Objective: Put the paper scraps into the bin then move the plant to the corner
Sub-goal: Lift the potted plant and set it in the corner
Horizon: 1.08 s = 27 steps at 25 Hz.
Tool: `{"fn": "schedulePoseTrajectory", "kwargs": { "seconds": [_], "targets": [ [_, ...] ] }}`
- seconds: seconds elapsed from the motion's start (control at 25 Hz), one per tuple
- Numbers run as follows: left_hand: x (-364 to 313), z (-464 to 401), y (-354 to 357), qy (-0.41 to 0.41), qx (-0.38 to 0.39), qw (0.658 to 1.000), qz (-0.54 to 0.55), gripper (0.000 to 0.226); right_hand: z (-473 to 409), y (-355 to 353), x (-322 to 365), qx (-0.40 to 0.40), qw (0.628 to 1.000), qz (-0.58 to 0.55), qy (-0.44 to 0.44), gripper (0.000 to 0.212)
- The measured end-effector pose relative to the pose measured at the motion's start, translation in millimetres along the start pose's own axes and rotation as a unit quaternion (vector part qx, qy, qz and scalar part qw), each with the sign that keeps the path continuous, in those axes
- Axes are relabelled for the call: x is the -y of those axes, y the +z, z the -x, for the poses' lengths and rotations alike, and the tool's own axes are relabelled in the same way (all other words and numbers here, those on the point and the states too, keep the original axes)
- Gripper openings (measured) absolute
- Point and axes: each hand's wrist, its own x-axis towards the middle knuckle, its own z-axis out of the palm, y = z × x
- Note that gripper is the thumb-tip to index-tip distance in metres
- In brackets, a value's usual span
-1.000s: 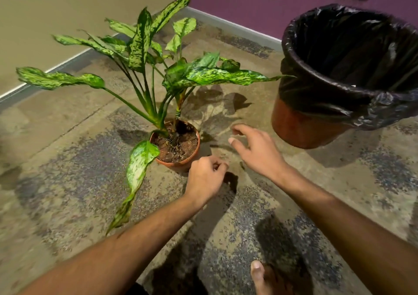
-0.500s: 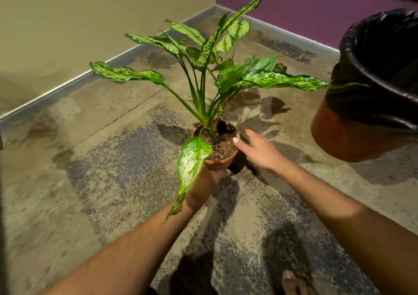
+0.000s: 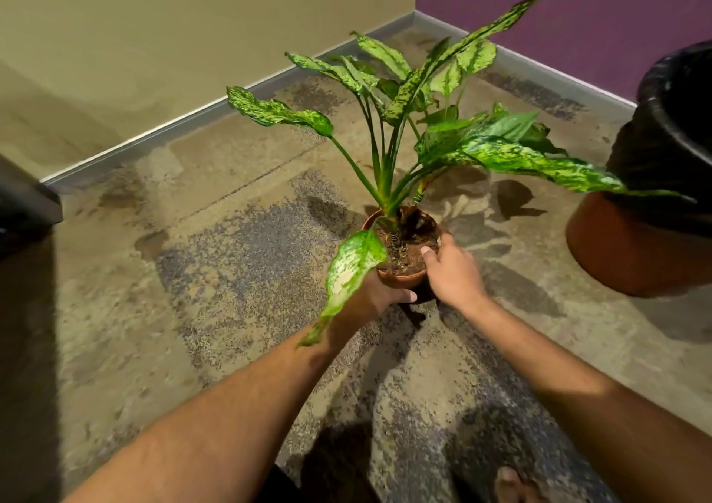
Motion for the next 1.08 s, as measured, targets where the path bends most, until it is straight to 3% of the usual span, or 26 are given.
{"fn": "schedulePoseTrajectory", "kwargs": {
  "seconds": [0.08,0.16,0.24,0.4,0.64,0.84,1.08],
  "targets": [
    [4,-3,-5,0.027,-0.02,0.999,-0.022,0.075,10,7,4,-0.009,0.999,-0.018,0.029,0.041],
    [7,-8,-11,0.027,-0.053,0.997,-0.054,0.104,19,12,6,-0.012,0.997,-0.049,0.056,0.04],
    [12,-15,-17,0.045,-0.051,0.997,-0.037,0.117,26,16,6,-0.001,0.994,-0.075,0.08,0.043],
    [16,-20,-23,0.029,-0.014,0.999,0.007,0.123,29,16,-3,0.04,0.991,-0.095,0.084,0.062],
    [19,-22,-30,0.051,0.038,0.997,0.043,0.109,3,-9,-23,0.151,0.967,-0.189,-0.082,0.101],
    [22,-29,-28,0.076,0.071,0.988,0.116,0.103,-23,-23,-23,0.214,0.959,-0.099,-0.156,0.106],
    [24,-39,-23,0.069,0.055,0.988,0.123,0.111,-24,-29,-19,0.19,0.972,-0.069,-0.123,0.108]
  ]
}}
